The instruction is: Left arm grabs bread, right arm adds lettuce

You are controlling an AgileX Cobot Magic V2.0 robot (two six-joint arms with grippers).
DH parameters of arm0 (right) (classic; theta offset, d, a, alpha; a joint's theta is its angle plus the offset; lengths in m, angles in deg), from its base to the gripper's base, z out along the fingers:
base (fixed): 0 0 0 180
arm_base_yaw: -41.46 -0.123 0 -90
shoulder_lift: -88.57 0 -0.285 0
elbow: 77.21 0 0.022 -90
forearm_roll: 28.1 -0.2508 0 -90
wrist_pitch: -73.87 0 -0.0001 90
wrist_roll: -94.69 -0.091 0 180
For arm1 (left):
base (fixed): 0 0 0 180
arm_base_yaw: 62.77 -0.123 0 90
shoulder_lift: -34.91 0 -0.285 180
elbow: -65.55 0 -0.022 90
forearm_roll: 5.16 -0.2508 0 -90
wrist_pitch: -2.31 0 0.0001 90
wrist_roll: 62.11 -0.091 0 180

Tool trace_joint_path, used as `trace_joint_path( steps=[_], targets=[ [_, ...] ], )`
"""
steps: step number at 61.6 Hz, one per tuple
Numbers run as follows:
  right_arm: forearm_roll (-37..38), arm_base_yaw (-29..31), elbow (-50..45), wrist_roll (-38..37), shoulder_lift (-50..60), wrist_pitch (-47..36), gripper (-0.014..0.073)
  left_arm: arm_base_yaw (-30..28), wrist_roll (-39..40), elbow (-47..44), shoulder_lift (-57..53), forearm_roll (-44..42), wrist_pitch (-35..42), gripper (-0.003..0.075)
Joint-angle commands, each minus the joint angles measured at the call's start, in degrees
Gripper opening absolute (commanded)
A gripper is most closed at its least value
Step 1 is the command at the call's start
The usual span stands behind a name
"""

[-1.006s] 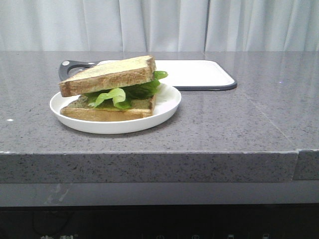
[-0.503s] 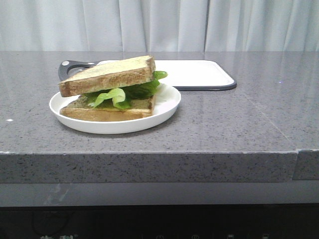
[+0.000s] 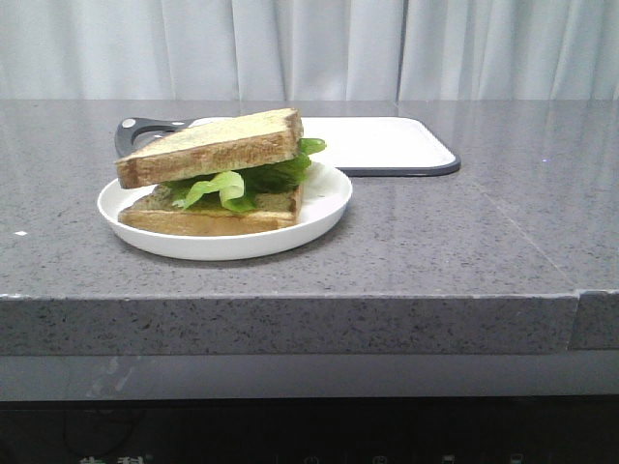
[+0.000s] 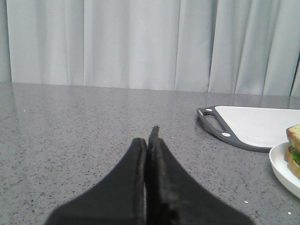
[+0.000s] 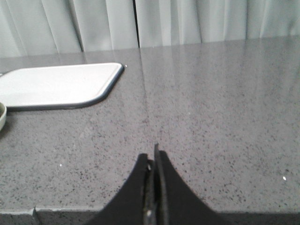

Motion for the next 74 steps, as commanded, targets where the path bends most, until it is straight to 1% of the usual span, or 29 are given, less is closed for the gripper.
trace_joint_path(
  steps=[1, 28, 33, 41, 46, 74],
  targets=[
    [-0.01, 0.18, 0.09, 0.27, 1.33, -5.47, -0.0118, 0.43, 0.30, -0.30, -1.06, 0.47, 4.82, -0.0020],
    [-0.03, 0.18, 0.09, 0.47, 1.38, -5.26, -0.0118, 0.43, 0.30, -0.30, -1.06, 0.47, 4.82, -0.0020],
    [-0.73, 0.18, 0.09, 1.89, 1.38, -5.21, -0.0118, 0.43, 0.30, -0.30, -1.06, 0.47, 4.82, -0.0020],
    [-4.85, 0.18, 0.09, 6.65, 1.38, -5.21, -0.0118, 0.43, 0.30, -0.30, -1.06, 0.47, 4.82, -0.0020],
    [-6.62, 0.18, 0.09, 8.29, 1.38, -5.48, -0.0118, 0.43, 0.30, -0.30, -1.06, 0.47, 4.82, -0.0020],
    [-6.64, 0.18, 0.09, 8.23, 1.38, -6.07, -0.0118, 0.43, 0.30, -0.30, -1.06, 0.47, 4.82, -0.0020]
  ],
)
